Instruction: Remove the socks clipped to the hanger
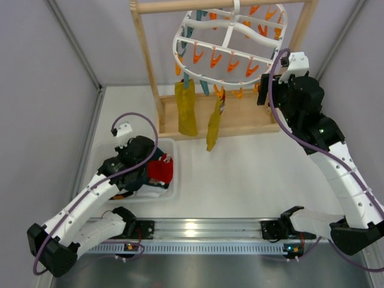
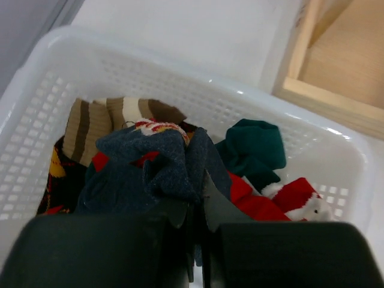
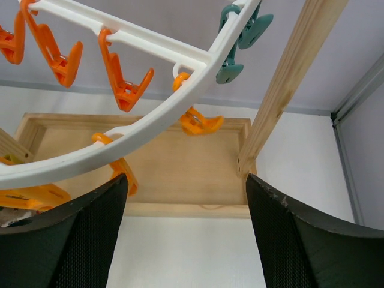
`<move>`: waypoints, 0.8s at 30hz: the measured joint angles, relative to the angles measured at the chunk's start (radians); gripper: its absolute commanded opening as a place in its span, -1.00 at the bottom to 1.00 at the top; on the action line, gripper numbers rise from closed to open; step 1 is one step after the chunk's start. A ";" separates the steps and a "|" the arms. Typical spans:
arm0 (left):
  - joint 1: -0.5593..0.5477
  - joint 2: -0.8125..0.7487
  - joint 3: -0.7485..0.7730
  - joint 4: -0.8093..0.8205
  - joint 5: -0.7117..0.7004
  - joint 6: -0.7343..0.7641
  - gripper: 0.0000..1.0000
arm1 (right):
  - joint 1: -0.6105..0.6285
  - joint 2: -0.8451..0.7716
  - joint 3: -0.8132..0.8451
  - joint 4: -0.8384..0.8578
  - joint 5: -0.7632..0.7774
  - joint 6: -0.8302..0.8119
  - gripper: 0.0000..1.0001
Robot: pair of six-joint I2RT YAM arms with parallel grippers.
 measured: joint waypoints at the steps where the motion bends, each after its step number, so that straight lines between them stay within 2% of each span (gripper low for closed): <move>1: 0.013 -0.006 -0.026 -0.002 0.004 -0.023 -0.78 | 0.000 -0.006 0.000 -0.005 0.000 0.000 0.60; 2: 0.021 -0.010 -0.047 -0.006 0.009 -0.038 -0.61 | 0.000 -0.012 -0.002 -0.010 0.000 0.000 0.67; 3: 0.025 -0.016 -0.074 -0.007 0.011 -0.057 -0.30 | 0.000 -0.022 -0.008 -0.013 0.000 0.000 0.70; 5: 0.026 -0.023 -0.117 -0.021 0.017 -0.090 0.11 | 0.000 -0.039 -0.019 -0.027 0.003 0.001 0.74; 6: 0.026 -0.024 -0.130 -0.027 0.018 -0.102 0.40 | 0.000 -0.043 -0.019 -0.039 0.003 0.005 0.74; 7: 0.026 -0.024 -0.137 -0.031 0.020 -0.111 0.47 | 0.000 -0.046 -0.019 -0.047 0.004 0.006 0.75; 8: 0.026 -0.024 -0.139 -0.031 0.023 -0.124 0.63 | -0.001 -0.048 -0.019 -0.053 0.004 0.008 0.75; 9: 0.026 -0.027 -0.139 -0.029 0.024 -0.131 0.89 | -0.002 -0.049 -0.019 -0.059 0.004 0.012 0.76; 10: 0.026 -0.035 -0.139 -0.031 0.028 -0.134 0.98 | -0.003 -0.050 -0.019 -0.064 0.004 0.014 0.76; 16: 0.026 -0.115 -0.122 -0.032 0.070 -0.148 0.98 | -0.004 -0.074 -0.045 -0.087 0.005 0.021 0.79; 24: 0.026 -0.195 0.011 -0.032 0.129 -0.103 0.98 | -0.005 -0.111 -0.047 -0.109 0.007 0.021 0.83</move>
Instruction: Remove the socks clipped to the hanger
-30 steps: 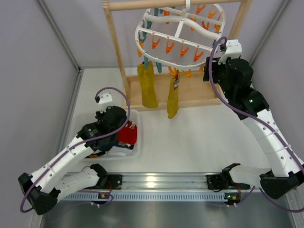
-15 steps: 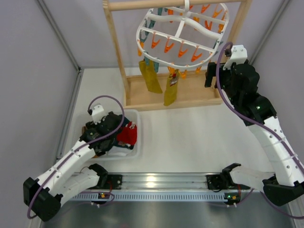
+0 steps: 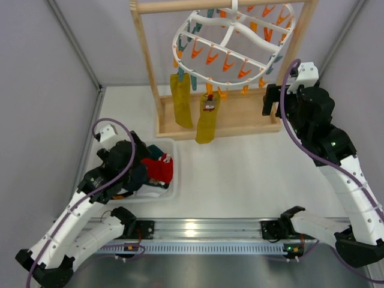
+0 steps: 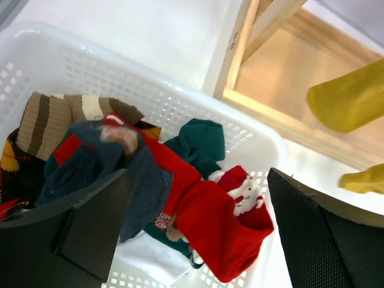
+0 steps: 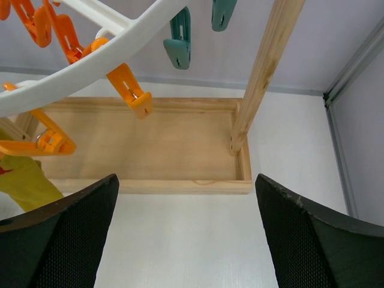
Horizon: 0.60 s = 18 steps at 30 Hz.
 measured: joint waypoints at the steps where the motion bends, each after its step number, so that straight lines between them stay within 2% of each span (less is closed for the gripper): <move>1: 0.000 -0.003 0.010 0.001 0.000 0.004 0.98 | 0.000 -0.006 0.000 0.000 0.000 0.000 0.83; 12: 0.000 0.048 0.026 0.005 0.043 0.056 0.98 | -0.002 -0.022 -0.006 0.001 -0.008 0.000 0.86; 15: 0.002 0.065 0.033 0.071 0.159 0.136 0.98 | -0.002 -0.024 -0.012 0.004 -0.022 0.001 0.86; 18: 0.003 0.119 0.031 0.230 0.350 0.227 0.98 | -0.004 -0.028 -0.026 0.009 -0.051 0.003 0.90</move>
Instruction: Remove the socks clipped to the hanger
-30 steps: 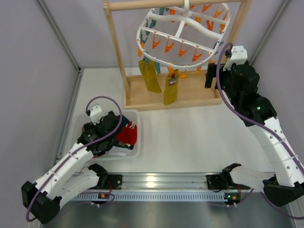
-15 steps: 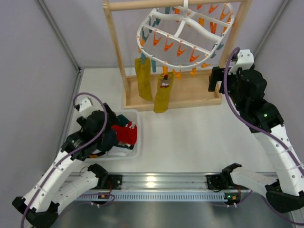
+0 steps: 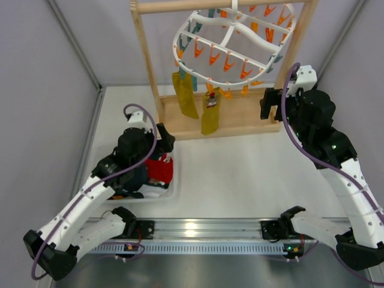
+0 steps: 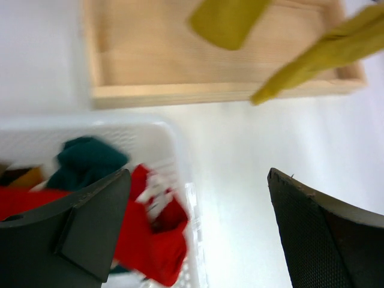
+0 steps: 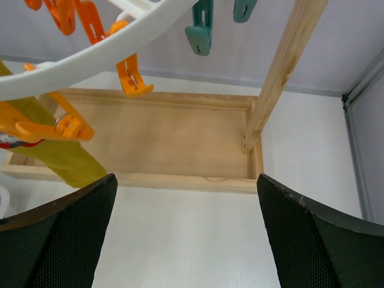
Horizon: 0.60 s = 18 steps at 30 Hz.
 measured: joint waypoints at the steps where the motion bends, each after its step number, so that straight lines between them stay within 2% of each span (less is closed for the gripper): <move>1: 0.000 0.025 -0.008 0.074 0.068 0.028 0.98 | 0.000 -0.004 -0.006 0.001 -0.014 0.000 0.92; 5: 0.000 0.122 -0.100 0.403 0.297 0.129 0.98 | -0.001 -0.038 -0.033 0.000 -0.069 0.000 0.97; 8: 0.000 0.162 -0.195 0.602 0.409 0.190 0.98 | -0.002 -0.082 -0.040 0.000 -0.109 0.000 0.98; 14: 0.000 0.308 -0.231 0.907 0.563 0.301 0.98 | -0.002 -0.208 -0.071 0.006 -0.225 0.003 0.99; 18: 0.002 0.442 -0.211 1.023 0.592 0.346 0.98 | -0.002 -0.286 -0.105 0.008 -0.327 0.013 0.99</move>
